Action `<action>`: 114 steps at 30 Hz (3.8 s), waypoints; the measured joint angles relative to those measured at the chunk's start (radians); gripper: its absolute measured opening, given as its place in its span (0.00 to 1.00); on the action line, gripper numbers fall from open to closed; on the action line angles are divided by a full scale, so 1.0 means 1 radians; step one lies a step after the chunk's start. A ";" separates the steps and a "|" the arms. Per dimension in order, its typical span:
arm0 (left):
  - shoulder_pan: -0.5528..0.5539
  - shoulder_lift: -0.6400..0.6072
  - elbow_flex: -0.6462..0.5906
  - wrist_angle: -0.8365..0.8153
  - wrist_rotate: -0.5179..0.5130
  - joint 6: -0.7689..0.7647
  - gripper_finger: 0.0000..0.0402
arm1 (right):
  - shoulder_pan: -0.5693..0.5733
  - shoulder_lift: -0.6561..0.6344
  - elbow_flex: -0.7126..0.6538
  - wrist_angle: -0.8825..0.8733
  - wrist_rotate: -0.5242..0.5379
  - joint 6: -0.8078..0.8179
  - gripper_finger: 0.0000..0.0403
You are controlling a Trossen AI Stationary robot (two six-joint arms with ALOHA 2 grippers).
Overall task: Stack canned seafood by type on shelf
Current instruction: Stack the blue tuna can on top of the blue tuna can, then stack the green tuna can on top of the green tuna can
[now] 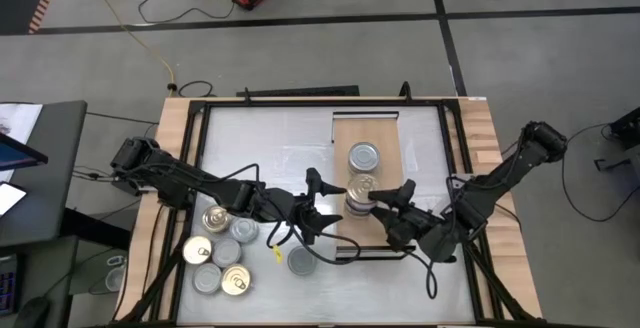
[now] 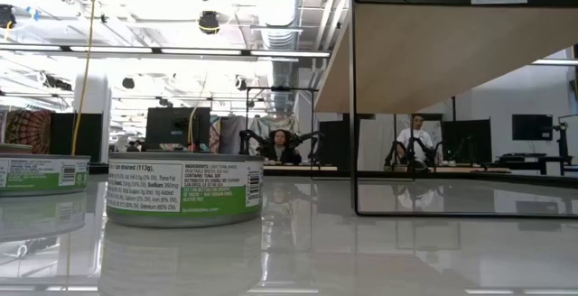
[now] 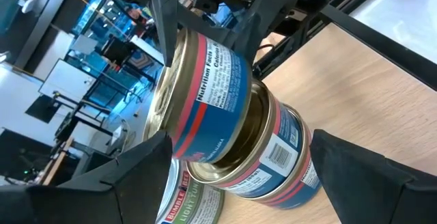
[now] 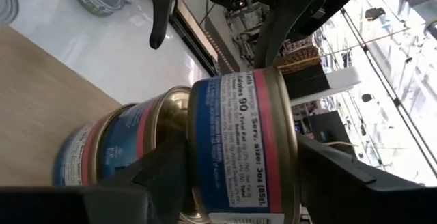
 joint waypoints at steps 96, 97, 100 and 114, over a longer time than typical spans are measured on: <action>-0.107 0.137 -0.159 -0.599 0.164 -1.404 0.22 | 0.047 -0.505 -0.061 -0.314 0.105 0.780 0.77; -0.103 0.137 -0.159 -0.608 0.154 -1.400 0.17 | 0.047 -0.504 -0.061 -0.307 0.106 0.774 0.77; -0.087 0.137 -0.159 -0.640 0.103 -1.377 0.04 | 0.047 -0.504 -0.061 -0.295 0.105 0.773 0.77; 0.053 0.088 -0.163 -0.771 0.136 -1.241 0.00 | 0.047 -0.502 -0.061 -0.294 0.102 0.773 0.77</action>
